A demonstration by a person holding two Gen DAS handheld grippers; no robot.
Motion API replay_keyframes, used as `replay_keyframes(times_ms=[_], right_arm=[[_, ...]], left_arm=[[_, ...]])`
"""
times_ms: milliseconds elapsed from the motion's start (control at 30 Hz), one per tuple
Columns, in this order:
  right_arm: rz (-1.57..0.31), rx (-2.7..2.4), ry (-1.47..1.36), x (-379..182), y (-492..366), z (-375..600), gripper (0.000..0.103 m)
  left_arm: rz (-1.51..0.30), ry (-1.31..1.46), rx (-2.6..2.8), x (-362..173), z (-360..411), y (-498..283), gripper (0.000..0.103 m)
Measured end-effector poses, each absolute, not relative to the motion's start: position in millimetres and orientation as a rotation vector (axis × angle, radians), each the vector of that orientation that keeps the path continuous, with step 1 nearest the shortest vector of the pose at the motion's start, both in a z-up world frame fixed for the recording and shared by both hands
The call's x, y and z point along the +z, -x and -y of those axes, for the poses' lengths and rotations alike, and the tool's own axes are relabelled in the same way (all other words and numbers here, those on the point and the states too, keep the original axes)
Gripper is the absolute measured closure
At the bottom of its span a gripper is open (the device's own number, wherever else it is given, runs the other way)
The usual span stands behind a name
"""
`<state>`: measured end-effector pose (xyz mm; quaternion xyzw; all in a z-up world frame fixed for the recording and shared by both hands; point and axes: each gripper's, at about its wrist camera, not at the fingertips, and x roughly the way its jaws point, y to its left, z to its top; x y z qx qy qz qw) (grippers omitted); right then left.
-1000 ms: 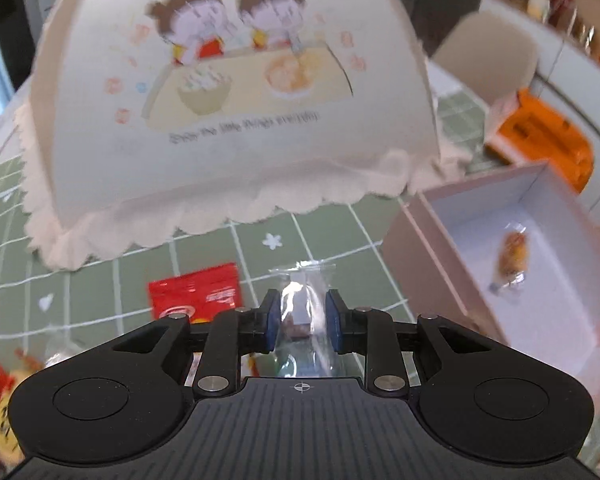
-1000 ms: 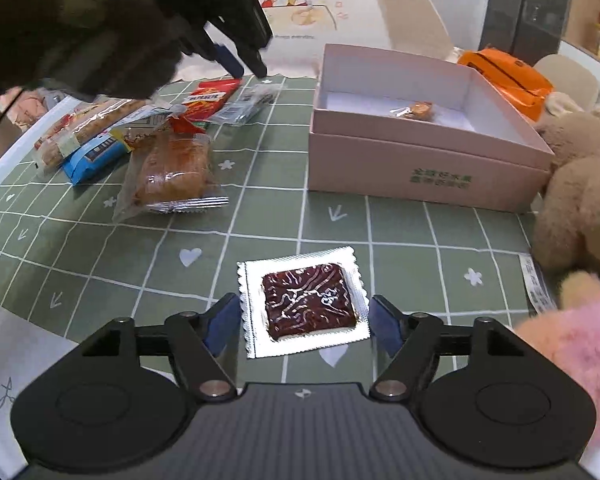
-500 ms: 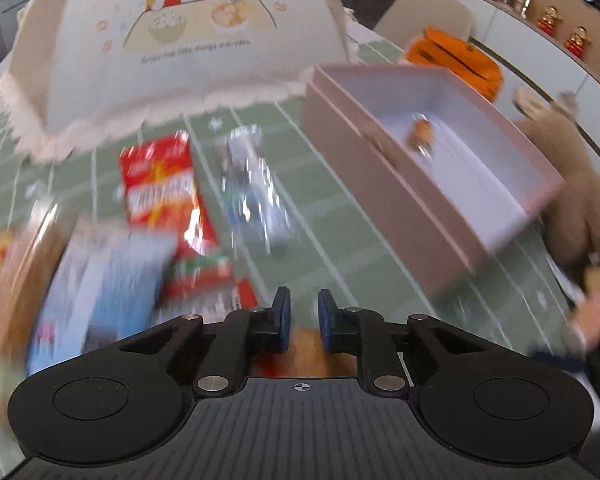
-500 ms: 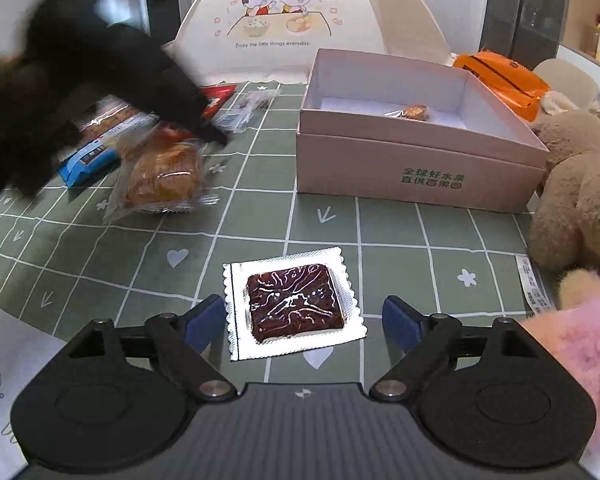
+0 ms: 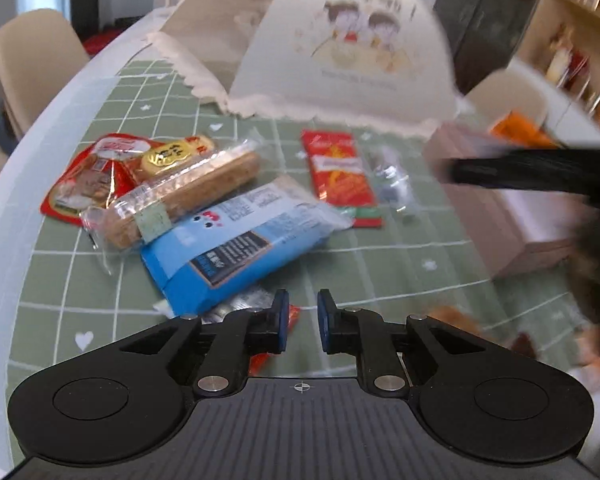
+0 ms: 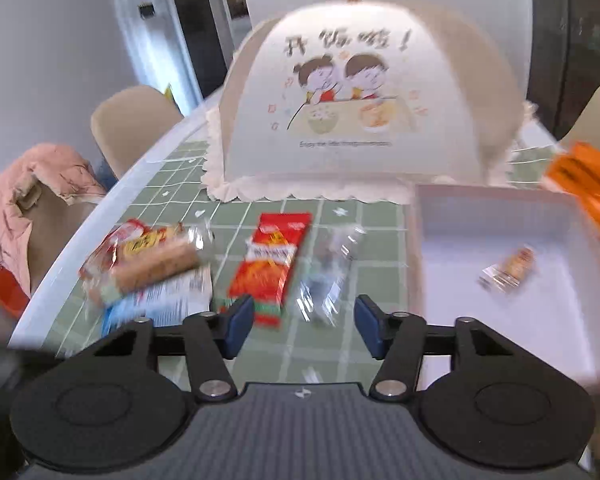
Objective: Organize snacks
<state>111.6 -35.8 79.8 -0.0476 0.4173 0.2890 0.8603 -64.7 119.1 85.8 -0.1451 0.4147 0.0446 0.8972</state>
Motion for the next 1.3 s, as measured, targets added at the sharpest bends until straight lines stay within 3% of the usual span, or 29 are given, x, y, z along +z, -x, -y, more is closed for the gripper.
replay_keyframes(times_ms=[233,500,833,933,1000,1133,1300], right_arm=[[-1.020,0.445,0.281,27.0,-186.5,-34.8,0.065],[-1.013,0.426,0.356,13.7,-197.3,-46.3,0.065],[-1.149,0.728,0.248,21.9,-100.9,4.3,0.068],[-1.182,0.882,0.185,28.4,-66.5,22.5,0.067],[-1.107,0.883,0.188,41.7,-48.7,41.5,0.066],[-0.906,0.705,0.292,62.7,-23.9,88.2,0.050],[-0.938,0.544,0.196,60.6,-10.2,156.3,0.050]], left_arm=[[-0.855,0.358,-0.052,95.3,-104.3,104.7,0.084],[-0.862,0.428,-0.088,87.0,-106.9,116.9,0.084],[-0.874,0.436,-0.018,87.8,-112.3,101.9,0.084],[-0.886,0.498,0.057,81.9,-129.4,100.9,0.084],[-0.908,0.534,0.085,77.8,-139.3,97.6,0.084],[-0.948,0.544,0.065,74.9,-136.8,79.0,0.084],[-0.999,0.521,-0.087,82.7,-97.3,42.9,0.084]])
